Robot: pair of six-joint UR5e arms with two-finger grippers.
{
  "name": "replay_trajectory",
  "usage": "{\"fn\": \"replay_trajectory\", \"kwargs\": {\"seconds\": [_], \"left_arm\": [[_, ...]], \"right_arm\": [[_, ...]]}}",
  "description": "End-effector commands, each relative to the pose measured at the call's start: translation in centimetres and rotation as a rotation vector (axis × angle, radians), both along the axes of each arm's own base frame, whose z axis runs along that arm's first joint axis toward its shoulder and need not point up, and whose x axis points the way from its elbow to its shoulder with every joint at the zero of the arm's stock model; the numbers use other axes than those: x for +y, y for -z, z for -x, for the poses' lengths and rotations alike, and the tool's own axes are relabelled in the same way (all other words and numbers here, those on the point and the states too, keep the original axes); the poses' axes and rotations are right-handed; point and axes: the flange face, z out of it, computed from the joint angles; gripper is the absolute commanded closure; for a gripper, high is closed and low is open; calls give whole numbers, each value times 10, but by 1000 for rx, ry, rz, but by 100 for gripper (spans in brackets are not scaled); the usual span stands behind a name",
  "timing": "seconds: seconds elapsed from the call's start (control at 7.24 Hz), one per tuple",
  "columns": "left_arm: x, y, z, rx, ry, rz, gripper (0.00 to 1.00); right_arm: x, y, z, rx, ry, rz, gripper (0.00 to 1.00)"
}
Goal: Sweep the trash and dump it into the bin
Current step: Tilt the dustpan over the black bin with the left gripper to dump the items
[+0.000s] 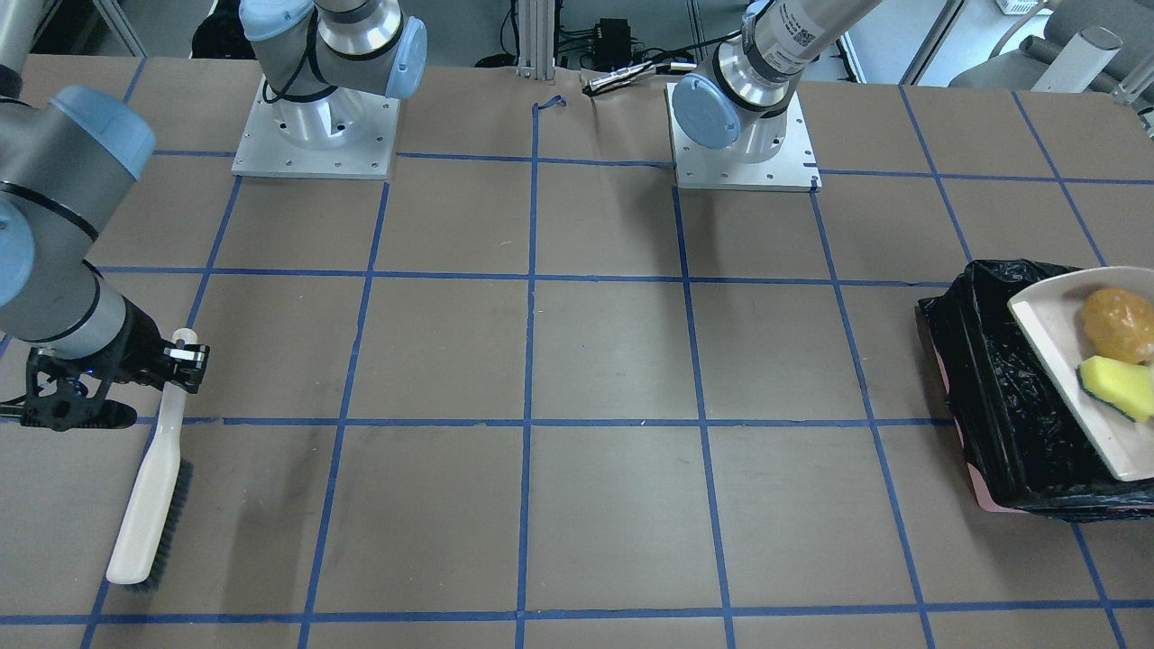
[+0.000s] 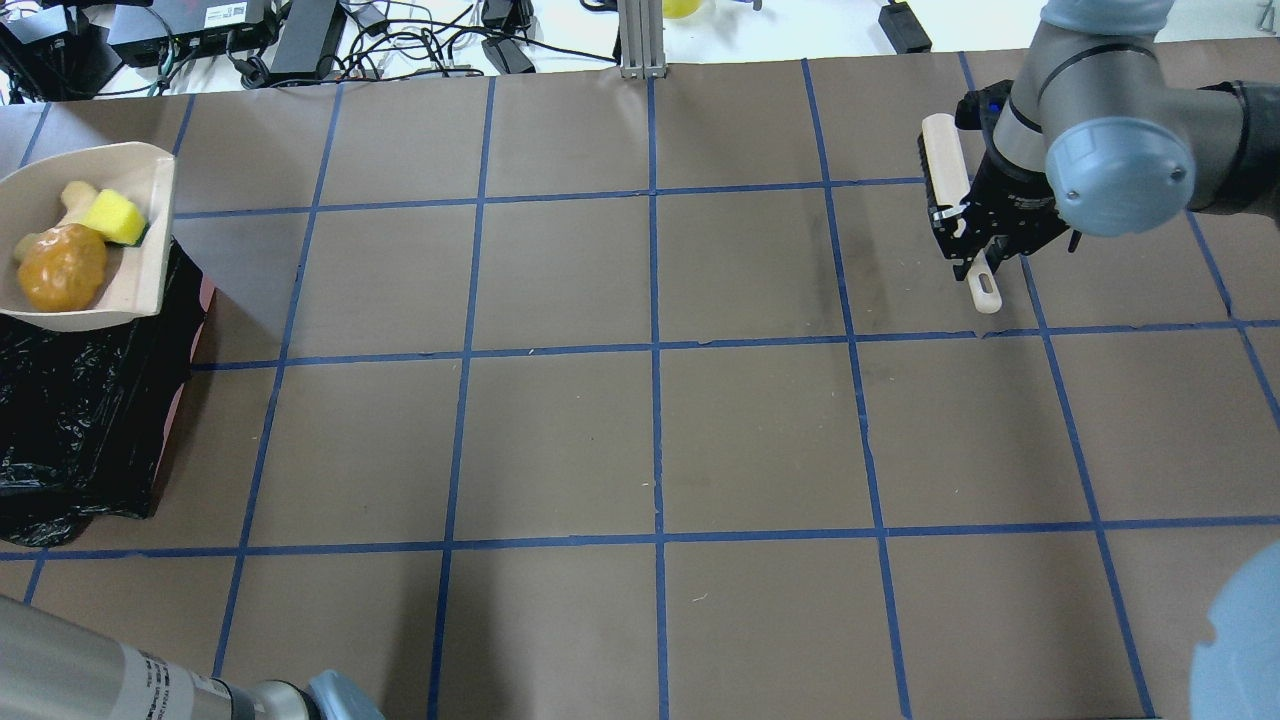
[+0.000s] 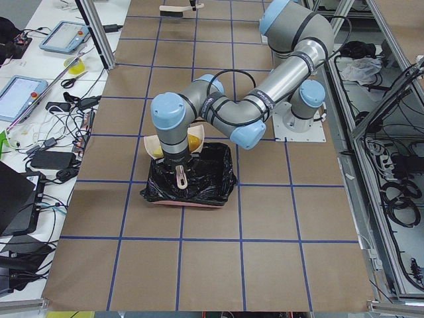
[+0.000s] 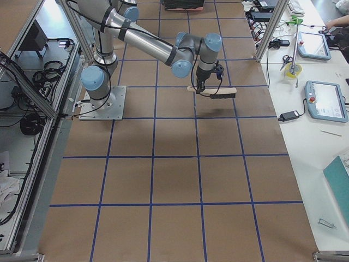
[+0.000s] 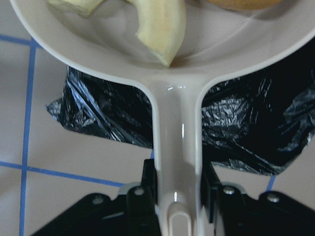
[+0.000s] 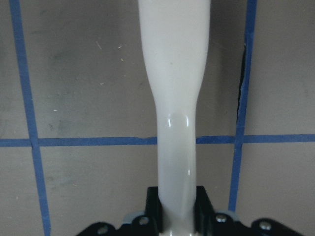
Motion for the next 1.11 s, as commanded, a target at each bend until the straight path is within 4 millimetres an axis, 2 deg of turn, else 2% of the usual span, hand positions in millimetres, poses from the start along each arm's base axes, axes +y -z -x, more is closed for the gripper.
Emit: {"fn": "replay_trajectory", "kwargs": {"seconds": [0.0, 0.14, 0.28, 0.41, 0.55, 0.69, 0.97], "left_arm": [[17, -23, -28, -199, 34, -103, 100], [21, -33, -35, -283, 41, -151, 100], [15, -35, -38, -365, 123, -138, 100], [0, -37, -31, -480, 210, -206, 100], [-40, -49, 14, -639, 354, -263, 100], [-66, -58, 56, -746, 426, -298, 100], [-74, -59, 69, -752, 444, -283, 100]], "right_arm": [[9, 12, 37, -18, 3, -24, 100], [7, 17, 42, -25, 12, -20, 100], [5, 23, 42, -28, 15, -23, 100], [-1, 35, 44, -26, 17, -16, 100], [-5, 48, 47, -28, 20, -20, 100], [-6, 50, 47, -27, 24, -23, 100], [-6, 56, 47, -29, 43, -35, 100]]}}
